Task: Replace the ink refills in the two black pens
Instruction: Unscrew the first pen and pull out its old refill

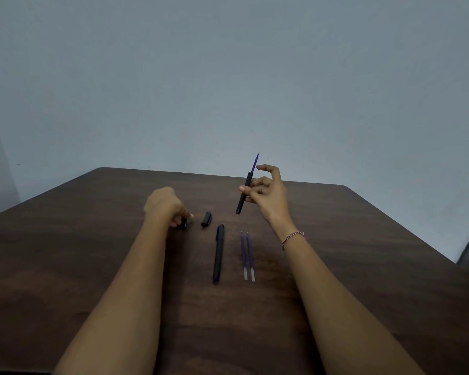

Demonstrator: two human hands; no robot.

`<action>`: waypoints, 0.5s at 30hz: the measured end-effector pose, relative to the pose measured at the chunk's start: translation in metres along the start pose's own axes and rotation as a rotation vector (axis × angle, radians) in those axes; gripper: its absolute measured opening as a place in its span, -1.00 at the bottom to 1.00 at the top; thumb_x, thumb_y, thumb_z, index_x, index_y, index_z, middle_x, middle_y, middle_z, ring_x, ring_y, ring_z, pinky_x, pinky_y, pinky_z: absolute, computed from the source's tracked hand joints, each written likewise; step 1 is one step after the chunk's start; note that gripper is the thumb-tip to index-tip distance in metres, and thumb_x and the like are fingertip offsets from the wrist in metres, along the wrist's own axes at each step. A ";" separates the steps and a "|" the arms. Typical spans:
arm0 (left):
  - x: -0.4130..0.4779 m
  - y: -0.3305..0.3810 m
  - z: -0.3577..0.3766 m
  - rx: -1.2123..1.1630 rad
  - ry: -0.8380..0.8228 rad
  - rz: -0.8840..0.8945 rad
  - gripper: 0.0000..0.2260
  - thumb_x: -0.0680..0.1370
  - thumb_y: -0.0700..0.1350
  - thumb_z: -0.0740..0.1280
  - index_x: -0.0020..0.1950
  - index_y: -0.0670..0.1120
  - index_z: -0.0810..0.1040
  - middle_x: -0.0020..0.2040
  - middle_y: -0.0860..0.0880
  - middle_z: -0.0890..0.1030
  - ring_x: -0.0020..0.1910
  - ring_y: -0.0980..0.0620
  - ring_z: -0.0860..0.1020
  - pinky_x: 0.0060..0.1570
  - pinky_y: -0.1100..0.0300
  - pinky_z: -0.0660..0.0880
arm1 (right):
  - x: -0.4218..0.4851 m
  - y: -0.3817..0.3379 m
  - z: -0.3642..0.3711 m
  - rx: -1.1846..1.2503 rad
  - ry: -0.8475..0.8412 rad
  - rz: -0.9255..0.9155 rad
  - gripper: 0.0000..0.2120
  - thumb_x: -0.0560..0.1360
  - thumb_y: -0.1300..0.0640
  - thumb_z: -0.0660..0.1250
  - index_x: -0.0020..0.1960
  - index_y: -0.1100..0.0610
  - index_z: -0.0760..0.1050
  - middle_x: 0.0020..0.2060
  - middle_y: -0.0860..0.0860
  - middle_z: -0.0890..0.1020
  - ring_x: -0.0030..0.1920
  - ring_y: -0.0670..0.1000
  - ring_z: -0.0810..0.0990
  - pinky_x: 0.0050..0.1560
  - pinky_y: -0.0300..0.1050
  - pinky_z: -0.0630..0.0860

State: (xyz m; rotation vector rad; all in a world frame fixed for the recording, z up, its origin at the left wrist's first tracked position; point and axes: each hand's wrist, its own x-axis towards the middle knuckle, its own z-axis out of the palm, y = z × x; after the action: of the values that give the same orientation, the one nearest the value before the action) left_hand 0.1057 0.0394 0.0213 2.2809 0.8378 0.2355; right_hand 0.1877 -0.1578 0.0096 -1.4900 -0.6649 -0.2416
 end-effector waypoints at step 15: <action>0.002 0.001 -0.001 0.023 0.242 0.125 -0.70 0.37 0.10 0.47 -0.06 -0.08 0.59 -0.15 -0.07 0.64 -0.13 0.01 0.60 -0.23 0.15 0.53 | -0.001 -0.002 0.000 -0.024 0.001 0.020 -0.49 0.37 0.29 0.49 0.21 0.13 0.32 -0.24 0.05 0.55 -0.18 0.06 0.63 -0.16 -0.13 0.64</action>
State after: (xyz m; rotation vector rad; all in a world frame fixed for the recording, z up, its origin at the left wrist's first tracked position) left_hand 0.1075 0.0406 0.0230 2.3602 0.8208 0.5708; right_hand 0.1856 -0.1586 0.0104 -1.5185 -0.6483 -0.2358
